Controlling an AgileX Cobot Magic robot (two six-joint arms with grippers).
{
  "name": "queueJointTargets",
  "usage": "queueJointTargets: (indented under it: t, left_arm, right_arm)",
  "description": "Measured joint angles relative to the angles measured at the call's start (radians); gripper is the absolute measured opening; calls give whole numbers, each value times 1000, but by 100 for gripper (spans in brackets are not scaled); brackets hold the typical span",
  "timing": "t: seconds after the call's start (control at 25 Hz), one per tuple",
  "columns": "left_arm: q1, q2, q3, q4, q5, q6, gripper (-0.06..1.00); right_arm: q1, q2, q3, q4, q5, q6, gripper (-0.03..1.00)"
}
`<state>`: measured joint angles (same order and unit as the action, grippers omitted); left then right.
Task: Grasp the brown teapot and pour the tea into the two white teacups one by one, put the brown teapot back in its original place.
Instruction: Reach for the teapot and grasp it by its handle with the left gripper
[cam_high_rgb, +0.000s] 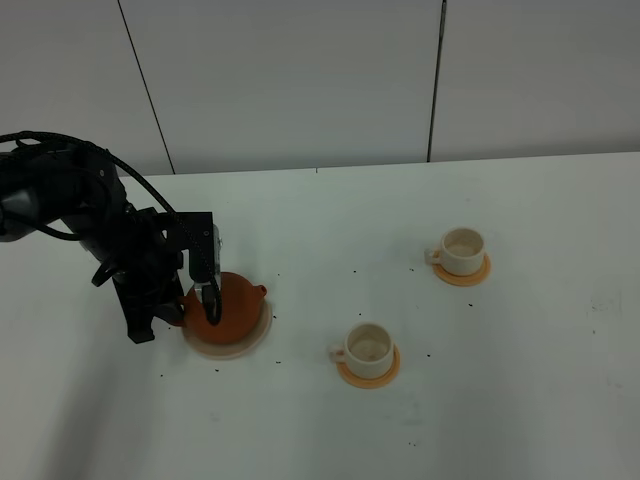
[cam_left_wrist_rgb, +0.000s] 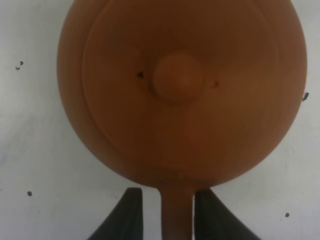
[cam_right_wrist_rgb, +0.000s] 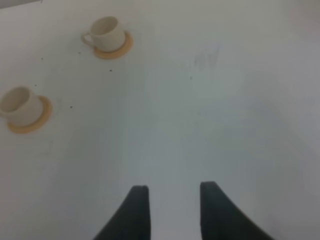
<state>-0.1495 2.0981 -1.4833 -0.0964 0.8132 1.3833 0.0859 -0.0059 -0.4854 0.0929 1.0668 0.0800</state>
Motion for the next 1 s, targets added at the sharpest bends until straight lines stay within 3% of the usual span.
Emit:
queueJointTargets:
  t: [1.0]
  left_arm:
    - [-24,-31,0,27,9,-23,32]
  right_arm:
    - [0,0,0,0,0,0,24]
